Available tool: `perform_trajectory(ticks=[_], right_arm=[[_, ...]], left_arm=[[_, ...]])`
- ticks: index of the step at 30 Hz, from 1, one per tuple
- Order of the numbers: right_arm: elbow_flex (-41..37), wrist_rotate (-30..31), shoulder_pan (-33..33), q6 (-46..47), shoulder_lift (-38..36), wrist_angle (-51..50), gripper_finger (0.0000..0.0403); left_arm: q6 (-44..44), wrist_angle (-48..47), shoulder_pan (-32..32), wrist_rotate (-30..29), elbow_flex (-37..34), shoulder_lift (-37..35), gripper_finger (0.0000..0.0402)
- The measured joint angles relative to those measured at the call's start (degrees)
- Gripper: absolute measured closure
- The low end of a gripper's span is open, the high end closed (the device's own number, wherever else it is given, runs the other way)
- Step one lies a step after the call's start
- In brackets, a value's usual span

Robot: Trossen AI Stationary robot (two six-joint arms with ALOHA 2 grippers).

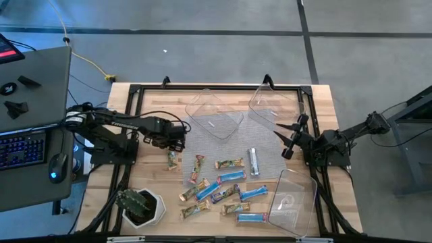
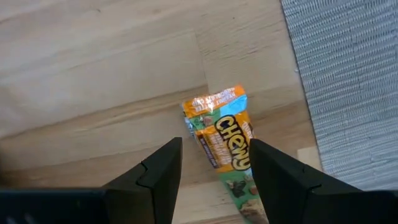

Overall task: Pick and place Granola Bars by type
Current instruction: Put the yellow granola bar into the top middle transparent bin

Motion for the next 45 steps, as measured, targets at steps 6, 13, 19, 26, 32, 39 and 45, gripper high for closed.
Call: perform_trajectory(ticks=[6, 13, 19, 26, 32, 39, 45], right_arm=[[0.0, 0.0, 0.0, 0.0, 0.0, -0.1, 0.0279], [0.0, 0.0, 0.0, -0.1, 0.0, -0.2, 0.0279], [0.0, 0.0, 0.0, -0.1, 0.0, -0.5, 0.0279], [0.0, 0.0, 0.0, -0.1, 0.0, -0.6, 0.0279], [0.0, 0.0, 0.0, 0.0, 0.0, -0.9, 0.0279], [0.0, 0.0, 0.0, 0.0, 0.0, -0.9, 0.0279], [0.0, 0.0, 0.0, 0.1, 0.0, -0.9, 0.0279]], left_arm=[[-3.8, 0.0, -1.6, -0.7, 0.0, 0.0, 0.0222], [-11.3, 0.0, -6.3, -3.1, 0.0, 0.0, 0.0222], [-18.3, 0.4, -9.4, -6.8, 0.0, 0.4, 0.0222], [-21.5, 2.4, -11.4, -6.6, 0.0, 4.6, 0.0222], [-21.3, 6.8, -11.6, -7.3, 0.2, 8.2, 0.0222], [-19.1, 8.4, -11.7, -10.1, 0.1, 8.7, 0.0253], [-16.1, 9.0, -11.7, -11.5, 0.2, 8.8, 0.0313]])
